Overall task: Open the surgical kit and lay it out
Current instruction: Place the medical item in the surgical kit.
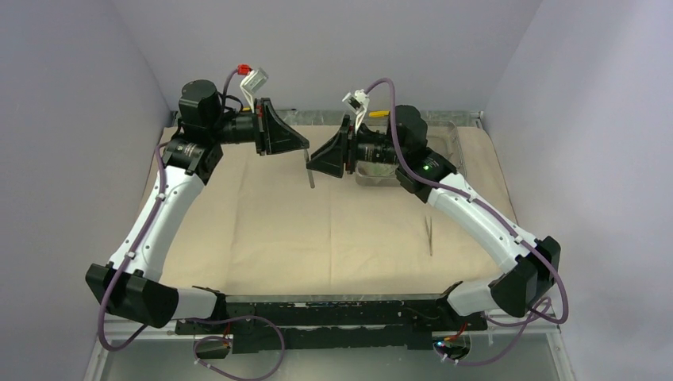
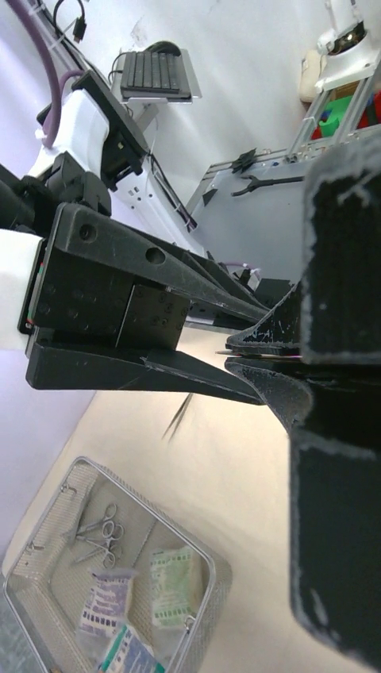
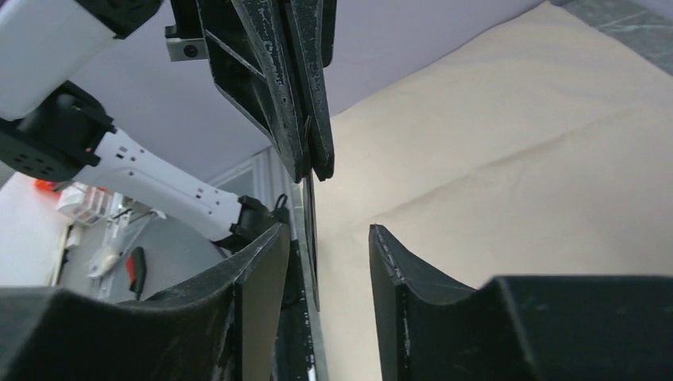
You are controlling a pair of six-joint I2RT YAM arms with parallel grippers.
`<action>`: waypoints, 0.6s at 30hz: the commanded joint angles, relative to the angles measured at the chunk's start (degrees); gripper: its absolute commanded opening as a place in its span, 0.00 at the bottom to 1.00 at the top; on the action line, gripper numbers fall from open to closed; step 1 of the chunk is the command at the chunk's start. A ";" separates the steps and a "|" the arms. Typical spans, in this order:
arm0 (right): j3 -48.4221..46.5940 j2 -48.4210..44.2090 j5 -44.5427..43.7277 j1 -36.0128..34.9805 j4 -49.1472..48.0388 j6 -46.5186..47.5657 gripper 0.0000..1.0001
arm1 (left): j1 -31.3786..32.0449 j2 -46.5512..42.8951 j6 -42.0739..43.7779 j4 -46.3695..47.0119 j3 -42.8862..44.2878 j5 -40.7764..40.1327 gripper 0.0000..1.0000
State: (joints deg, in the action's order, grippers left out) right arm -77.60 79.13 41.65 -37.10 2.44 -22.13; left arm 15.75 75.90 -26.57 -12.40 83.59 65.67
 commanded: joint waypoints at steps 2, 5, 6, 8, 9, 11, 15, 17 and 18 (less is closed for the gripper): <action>0.00 -0.89 3.31 -0.24 -5.69 -1.74 0.40 | 0.16 -1.27 -2.99 5.70 1.49 5.41 0.00; -0.21 -0.53 2.83 -0.23 -5.59 -1.92 0.37 | 0.16 -1.43 -3.94 6.83 1.21 5.51 0.00; -0.33 -0.22 2.95 -0.24 -5.68 -2.14 0.37 | 0.16 -1.45 -4.26 7.35 1.07 5.40 0.00; -0.57 0.32 3.28 -0.23 -6.21 -2.62 0.35 | 0.16 -1.54 -4.57 7.78 1.02 5.28 0.00; -0.68 0.54 3.46 -0.25 -6.44 -2.85 0.33 | 0.16 -1.54 -4.18 7.19 1.15 5.12 0.00; -0.79 0.98 4.16 -0.25 -7.27 -3.71 0.28 | 0.16 -1.60 -3.27 5.99 1.31 4.52 0.00; -0.83 1.47 5.31 -0.31 -8.56 -5.05 0.13 | 0.16 -1.63 -2.39 4.84 1.29 2.76 0.00; -0.92 1.48 4.49 -0.34 -7.54 -4.70 0.00 | 0.16 -1.64 -1.58 3.64 1.31 1.00 0.00; -0.82 1.37 3.53 -0.34 -7.01 -4.49 0.00 | 0.14 -1.63 -1.25 3.09 1.45 0.26 0.00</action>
State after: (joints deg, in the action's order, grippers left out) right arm -77.58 80.47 46.06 -37.32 -2.55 -26.55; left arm 15.70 75.90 -29.17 -8.45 83.59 67.59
